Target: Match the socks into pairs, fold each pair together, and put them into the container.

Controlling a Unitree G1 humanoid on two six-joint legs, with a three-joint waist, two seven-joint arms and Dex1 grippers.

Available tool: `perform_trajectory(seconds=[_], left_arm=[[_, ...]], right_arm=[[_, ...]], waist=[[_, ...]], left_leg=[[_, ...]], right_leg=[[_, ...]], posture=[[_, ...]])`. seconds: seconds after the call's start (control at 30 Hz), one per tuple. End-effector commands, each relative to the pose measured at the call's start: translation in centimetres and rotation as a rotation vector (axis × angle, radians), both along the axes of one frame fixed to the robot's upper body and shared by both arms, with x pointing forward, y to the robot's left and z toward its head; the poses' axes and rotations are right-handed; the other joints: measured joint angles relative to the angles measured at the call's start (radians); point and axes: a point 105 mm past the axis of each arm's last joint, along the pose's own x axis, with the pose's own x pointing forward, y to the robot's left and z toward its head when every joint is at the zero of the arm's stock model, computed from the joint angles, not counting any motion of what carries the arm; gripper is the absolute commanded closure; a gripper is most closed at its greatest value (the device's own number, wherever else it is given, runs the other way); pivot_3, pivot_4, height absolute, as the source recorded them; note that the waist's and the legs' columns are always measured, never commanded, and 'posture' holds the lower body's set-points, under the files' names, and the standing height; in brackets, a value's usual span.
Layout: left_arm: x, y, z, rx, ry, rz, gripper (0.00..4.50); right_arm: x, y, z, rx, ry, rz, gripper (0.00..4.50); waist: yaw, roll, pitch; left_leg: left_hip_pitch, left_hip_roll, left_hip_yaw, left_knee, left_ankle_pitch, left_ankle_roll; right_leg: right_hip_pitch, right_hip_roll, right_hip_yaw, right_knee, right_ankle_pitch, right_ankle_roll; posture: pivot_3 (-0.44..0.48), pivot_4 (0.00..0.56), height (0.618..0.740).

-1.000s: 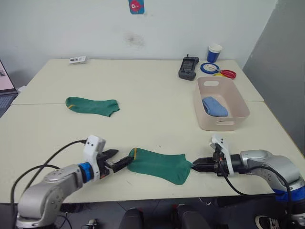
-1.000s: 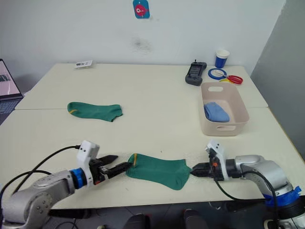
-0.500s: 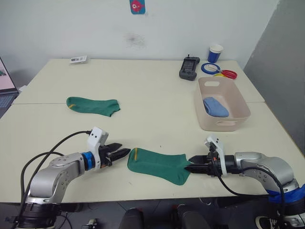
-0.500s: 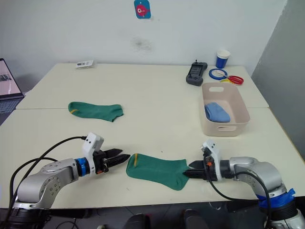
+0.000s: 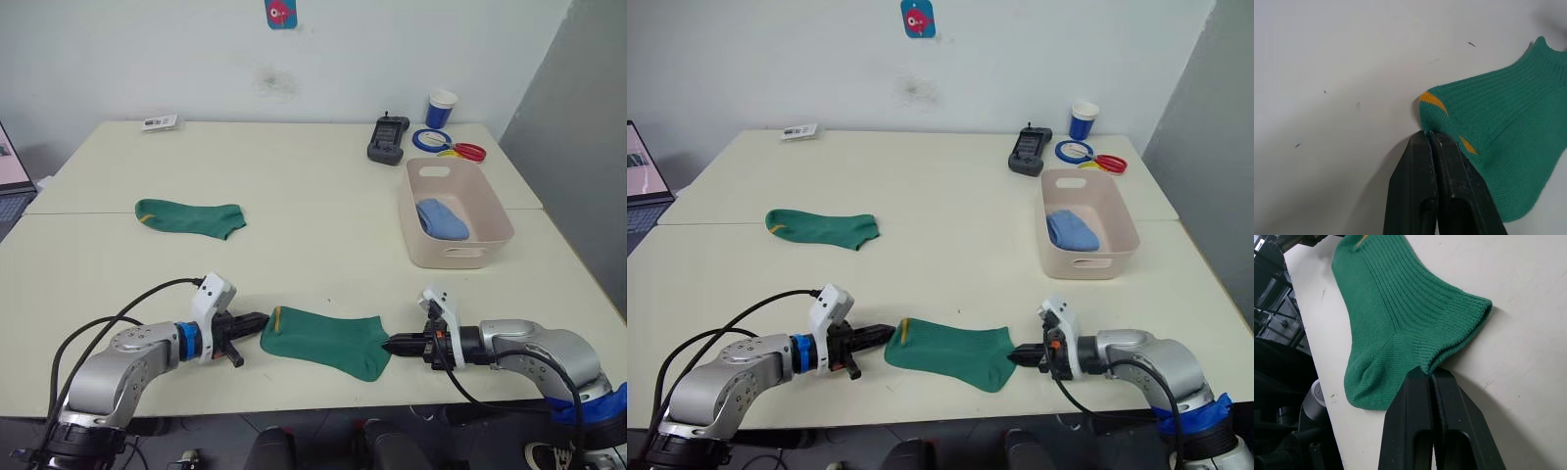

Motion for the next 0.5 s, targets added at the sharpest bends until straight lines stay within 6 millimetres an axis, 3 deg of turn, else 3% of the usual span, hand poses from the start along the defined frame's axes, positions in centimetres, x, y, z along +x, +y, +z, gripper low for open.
perform_trajectory(seconds=[0.03,0.2,0.5], left_arm=[[-0.3,0.3,0.8,-0.026,-0.012,0.025,4.44],[-0.8,2.3,0.8,-0.005,0.006,0.107,4.44],[-1.1,1.5,0.8,-0.02,0.005,0.116,4.44]], right_arm=[[0.7,-0.1,0.8,0.008,-0.053,0.0,4.5],[1.9,-0.3,1.2,0.016,-0.075,-0.023,4.5],[1.7,-0.7,0.7,-0.005,-0.043,0.022,4.5]], waist=[[-0.001,0.0,0.0],[-0.004,0.0,0.0],[0.0,0.0,0.0]], left_leg=[[0.0,0.0,0.0,0.0,0.0,0.0],[0.0,0.001,0.0,0.0,0.0,0.0],[0.0,0.0,0.0,0.0,0.0,0.0]], right_leg=[[0.0,0.0,0.0,0.0,0.0,0.0],[0.0,0.0,0.0,0.0,0.0,0.0],[0.0,0.0,0.0,0.0,0.0,0.0]], posture=[[0.0,0.15,0.74],[0.0,0.15,0.74],[0.0,0.15,0.74]])
